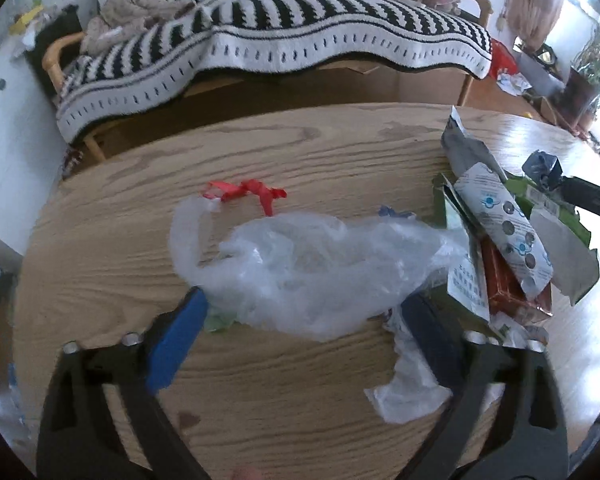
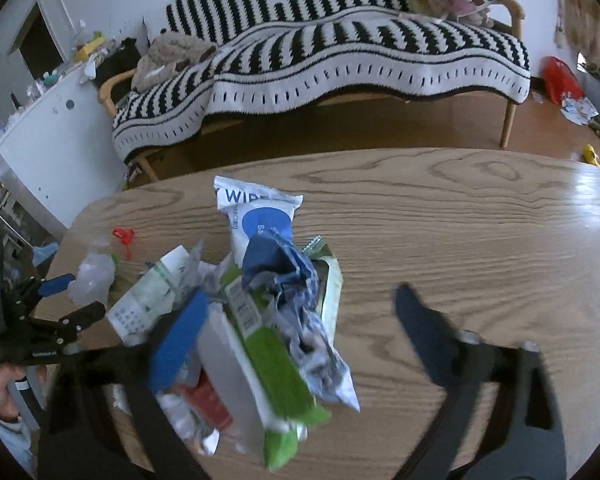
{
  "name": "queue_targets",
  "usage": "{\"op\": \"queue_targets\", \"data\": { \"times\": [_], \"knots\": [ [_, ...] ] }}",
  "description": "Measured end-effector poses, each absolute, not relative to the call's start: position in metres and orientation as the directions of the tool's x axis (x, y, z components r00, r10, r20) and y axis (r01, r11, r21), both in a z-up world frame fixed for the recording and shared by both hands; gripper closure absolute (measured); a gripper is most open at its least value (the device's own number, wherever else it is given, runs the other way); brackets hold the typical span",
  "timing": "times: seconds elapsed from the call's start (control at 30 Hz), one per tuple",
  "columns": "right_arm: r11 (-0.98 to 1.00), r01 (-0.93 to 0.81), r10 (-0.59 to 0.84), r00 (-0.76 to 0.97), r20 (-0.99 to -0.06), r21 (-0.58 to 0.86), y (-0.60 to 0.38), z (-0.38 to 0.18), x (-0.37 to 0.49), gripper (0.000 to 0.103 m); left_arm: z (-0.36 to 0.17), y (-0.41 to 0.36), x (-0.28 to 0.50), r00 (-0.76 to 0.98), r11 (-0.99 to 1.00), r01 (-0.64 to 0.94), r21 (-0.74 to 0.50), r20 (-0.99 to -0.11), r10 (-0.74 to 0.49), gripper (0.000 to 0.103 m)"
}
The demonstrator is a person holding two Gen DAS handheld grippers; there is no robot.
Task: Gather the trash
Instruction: 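Grasp the clear plastic bag with the left tool while the right tool grasps the blue cloth, then carry both items over the black bin and release them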
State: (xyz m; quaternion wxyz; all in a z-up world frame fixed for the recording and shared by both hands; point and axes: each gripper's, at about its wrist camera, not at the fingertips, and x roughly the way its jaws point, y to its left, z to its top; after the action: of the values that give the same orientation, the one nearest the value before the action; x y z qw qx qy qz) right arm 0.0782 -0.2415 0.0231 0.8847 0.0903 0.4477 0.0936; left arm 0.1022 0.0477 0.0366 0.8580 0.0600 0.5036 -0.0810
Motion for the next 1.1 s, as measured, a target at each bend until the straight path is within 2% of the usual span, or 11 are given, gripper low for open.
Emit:
{"op": "queue_targets", "data": {
  "times": [0.03, 0.1, 0.17, 0.5, 0.9, 1.1],
  "knots": [
    [0.965, -0.074, 0.247, 0.58, -0.777, 0.251, -0.243, 0.021, 0.079, 0.079, 0.035, 0.048, 0.104, 0.484, 0.98, 0.194, 0.038, -0.873, -0.061, 0.063],
    [0.96, -0.087, 0.265, 0.582, -0.769, 0.265, -0.243, 0.021, 0.076, 0.079, 0.036, 0.05, 0.104, 0.497, 0.982, 0.188, 0.017, -0.864, -0.08, 0.085],
    [0.964, -0.092, 0.255, 0.596, -0.762, 0.251, -0.245, 0.023, 0.071, 0.08, 0.039, 0.053, 0.102, 0.51, 0.981, 0.194, -0.009, -0.853, -0.109, 0.099],
    [0.98, -0.062, 0.182, 0.651, -0.737, 0.187, -0.263, 0.051, 0.043, 0.08, 0.061, 0.048, 0.081, 0.539, 0.979, 0.205, -0.013, -0.833, -0.124, 0.102],
    [0.981, -0.044, 0.168, 0.683, -0.711, 0.189, -0.285, 0.081, -0.009, 0.08, 0.097, 0.038, 0.034, 0.554, 0.977, 0.211, -0.035, -0.819, -0.149, 0.102],
    [0.981, -0.028, 0.151, 0.735, -0.661, 0.192, -0.31, 0.122, -0.07, 0.08, 0.135, 0.016, -0.01, 0.575, 0.959, 0.266, -0.096, -0.783, -0.237, 0.102]
  ]
}}
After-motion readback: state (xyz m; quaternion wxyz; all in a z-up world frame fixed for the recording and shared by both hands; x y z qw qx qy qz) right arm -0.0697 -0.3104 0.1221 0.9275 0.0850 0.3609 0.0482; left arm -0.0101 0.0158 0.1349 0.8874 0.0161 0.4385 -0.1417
